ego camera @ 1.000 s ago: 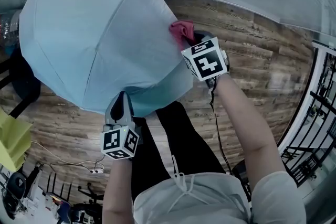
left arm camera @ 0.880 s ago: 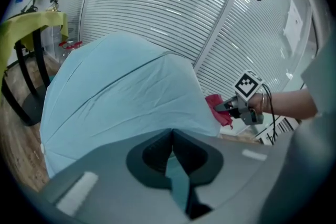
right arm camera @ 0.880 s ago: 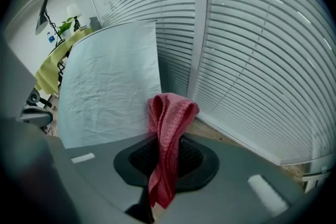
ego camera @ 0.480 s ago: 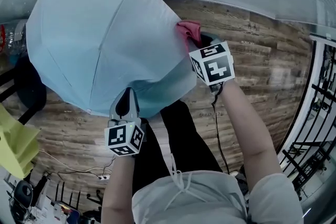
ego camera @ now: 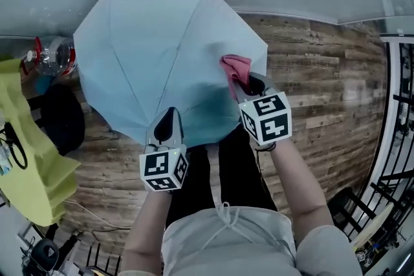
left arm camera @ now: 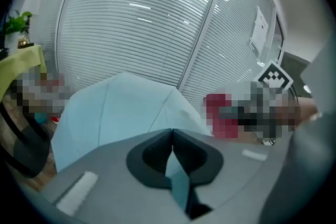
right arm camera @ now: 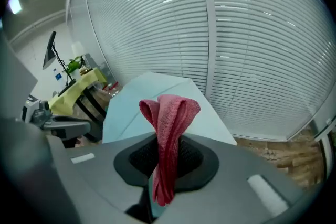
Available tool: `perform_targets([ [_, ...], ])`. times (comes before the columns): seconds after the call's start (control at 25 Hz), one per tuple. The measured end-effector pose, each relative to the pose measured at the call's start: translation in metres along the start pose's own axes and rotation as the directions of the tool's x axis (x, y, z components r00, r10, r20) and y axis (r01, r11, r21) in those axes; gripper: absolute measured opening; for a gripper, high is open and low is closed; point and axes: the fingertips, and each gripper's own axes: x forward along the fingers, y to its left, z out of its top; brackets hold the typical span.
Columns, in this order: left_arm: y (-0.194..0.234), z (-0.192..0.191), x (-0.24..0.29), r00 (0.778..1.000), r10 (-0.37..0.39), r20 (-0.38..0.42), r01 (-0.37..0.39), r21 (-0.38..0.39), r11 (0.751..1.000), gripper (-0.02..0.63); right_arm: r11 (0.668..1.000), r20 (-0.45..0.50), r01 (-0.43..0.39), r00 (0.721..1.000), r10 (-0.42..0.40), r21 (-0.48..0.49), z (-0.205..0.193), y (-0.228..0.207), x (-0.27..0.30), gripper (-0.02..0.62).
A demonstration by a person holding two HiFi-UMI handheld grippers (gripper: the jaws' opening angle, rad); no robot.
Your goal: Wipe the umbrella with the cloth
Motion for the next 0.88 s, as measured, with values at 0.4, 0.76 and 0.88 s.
perform_targets([
  [0.4, 0.033, 0.126, -0.177, 0.972, 0.005, 0.233, -0.040, 0.146, 0.989, 0.006, 0.989, 0.325, -0.011, 0.945, -0.037, 0.146, 0.073, 0.153, -0.138, 0.057],
  [0.76, 0.018, 0.244, -0.334, 0.854, -0.067, 0.516, -0.045, 0.201, 0.979, 0.006, 0.997, 0.525, 0.033, 0.849, -0.061, 0.063, 0.146, 0.224, -0.273, 0.055],
  [0.88, 0.017, 0.257, -0.364, 0.823, -0.072, 0.563, -0.047, 0.194, 0.980, 0.006, 0.995, 0.582, 0.095, 0.809, -0.090, 0.022, 0.159, 0.233, -0.302, 0.055],
])
